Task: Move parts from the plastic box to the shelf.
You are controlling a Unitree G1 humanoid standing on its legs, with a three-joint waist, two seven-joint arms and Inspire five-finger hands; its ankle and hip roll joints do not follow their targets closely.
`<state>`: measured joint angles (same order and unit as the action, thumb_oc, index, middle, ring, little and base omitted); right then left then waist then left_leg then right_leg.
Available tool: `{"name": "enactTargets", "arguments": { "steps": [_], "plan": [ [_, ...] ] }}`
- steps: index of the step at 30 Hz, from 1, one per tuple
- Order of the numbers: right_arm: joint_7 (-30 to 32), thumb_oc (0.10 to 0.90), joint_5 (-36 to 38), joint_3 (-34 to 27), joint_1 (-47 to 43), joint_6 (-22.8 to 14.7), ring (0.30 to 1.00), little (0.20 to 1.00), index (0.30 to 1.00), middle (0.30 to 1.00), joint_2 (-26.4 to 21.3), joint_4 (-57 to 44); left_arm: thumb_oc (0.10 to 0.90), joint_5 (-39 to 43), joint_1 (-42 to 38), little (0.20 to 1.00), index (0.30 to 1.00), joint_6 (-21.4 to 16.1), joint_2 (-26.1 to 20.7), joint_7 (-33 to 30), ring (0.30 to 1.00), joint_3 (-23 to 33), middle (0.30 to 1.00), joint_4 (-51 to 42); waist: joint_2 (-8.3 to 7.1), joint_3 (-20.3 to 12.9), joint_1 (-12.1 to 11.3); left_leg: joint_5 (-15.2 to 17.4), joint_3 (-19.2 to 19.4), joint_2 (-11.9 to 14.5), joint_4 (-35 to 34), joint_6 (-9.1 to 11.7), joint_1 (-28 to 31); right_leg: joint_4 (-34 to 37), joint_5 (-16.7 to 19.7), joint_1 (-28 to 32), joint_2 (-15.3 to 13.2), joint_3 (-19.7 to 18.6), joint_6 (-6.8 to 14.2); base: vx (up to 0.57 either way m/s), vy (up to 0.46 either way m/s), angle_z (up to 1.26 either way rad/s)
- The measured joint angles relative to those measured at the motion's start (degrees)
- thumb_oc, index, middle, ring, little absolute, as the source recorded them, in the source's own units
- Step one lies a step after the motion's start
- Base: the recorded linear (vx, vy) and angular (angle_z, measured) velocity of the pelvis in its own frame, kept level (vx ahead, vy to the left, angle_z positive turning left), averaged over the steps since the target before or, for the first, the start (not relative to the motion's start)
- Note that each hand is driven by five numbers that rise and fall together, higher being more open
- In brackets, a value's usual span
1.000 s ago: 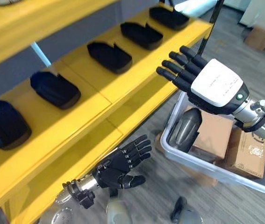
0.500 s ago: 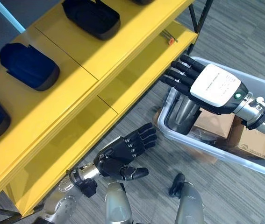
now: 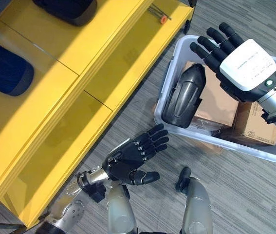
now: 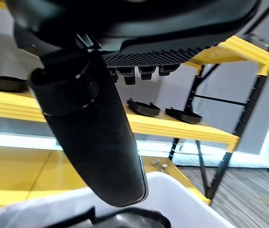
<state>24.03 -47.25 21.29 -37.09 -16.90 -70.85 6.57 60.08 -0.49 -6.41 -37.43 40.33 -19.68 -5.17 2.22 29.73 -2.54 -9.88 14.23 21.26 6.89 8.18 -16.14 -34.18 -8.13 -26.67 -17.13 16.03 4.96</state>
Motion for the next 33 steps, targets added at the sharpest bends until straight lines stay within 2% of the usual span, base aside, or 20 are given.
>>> {"name": "enactTargets", "arguments": {
  "steps": [5,11,17,25,33],
  "plan": [
    [-0.04,0.9,0.05,0.0,0.05,0.57,1.0,1.0,1.0,1.0,0.0,-0.01,0.9,0.06,-1.4,1.0,1.0,-1.42,0.0,-0.19,1.0,0.03,1.0,0.0,0.42,0.25,0.7,-0.1,1.15,0.0,0.02,0.2,0.0,-0.12,0.07,-0.96,0.06,-0.87,-0.06,-0.05,-0.015,-0.07],
    [-1.72,0.9,0.2,0.04,-0.15,4.07,1.0,1.0,1.0,1.0,-0.22,0.08,0.9,0.19,-1.54,1.0,1.0,-1.53,0.0,-1.23,1.0,0.01,1.0,-0.04,0.73,0.41,0.83,-0.08,1.43,0.16,0.68,0.17,-1.87,-1.0,0.16,-3.43,0.14,-1.46,-0.27,-0.04,-0.033,-0.05],
    [-1.72,0.9,0.22,0.45,-0.99,3.51,1.0,1.0,1.0,1.0,-0.25,-0.05,0.9,0.17,-1.66,1.0,1.0,-1.56,0.03,-2.18,1.0,-0.49,1.0,-0.1,0.82,0.48,0.7,-0.08,1.28,0.53,1.69,0.16,-3.9,-2.02,0.16,-5.74,0.24,-1.65,-0.76,-0.02,0.004,-0.02],
    [-4.13,0.9,1.3,0.41,-1.65,1.77,1.0,1.0,1.0,1.0,-0.18,-9.47,0.9,0.19,-3.32,1.0,1.0,-2.36,0.13,-3.31,1.0,-1.04,1.0,-0.38,0.82,0.48,0.91,0.07,1.68,0.52,2.1,-0.12,-6.73,-2.32,0.82,-9.12,0.32,-2.41,-1.25,-0.04,0.028,-0.03],
    [-5.68,0.9,2.47,0.45,-1.6,3.06,1.0,1.0,1.0,1.0,0.74,-9.64,0.9,0.18,-3.15,1.0,1.0,-2.8,0.13,-3.82,1.0,-1.05,1.0,-0.52,0.83,0.48,0.83,0.04,1.75,0.33,2.08,-0.07,-6.82,-2.05,0.85,-9.08,0.12,-2.36,-1.2,0.0,0.003,0.0]
  ]
}}
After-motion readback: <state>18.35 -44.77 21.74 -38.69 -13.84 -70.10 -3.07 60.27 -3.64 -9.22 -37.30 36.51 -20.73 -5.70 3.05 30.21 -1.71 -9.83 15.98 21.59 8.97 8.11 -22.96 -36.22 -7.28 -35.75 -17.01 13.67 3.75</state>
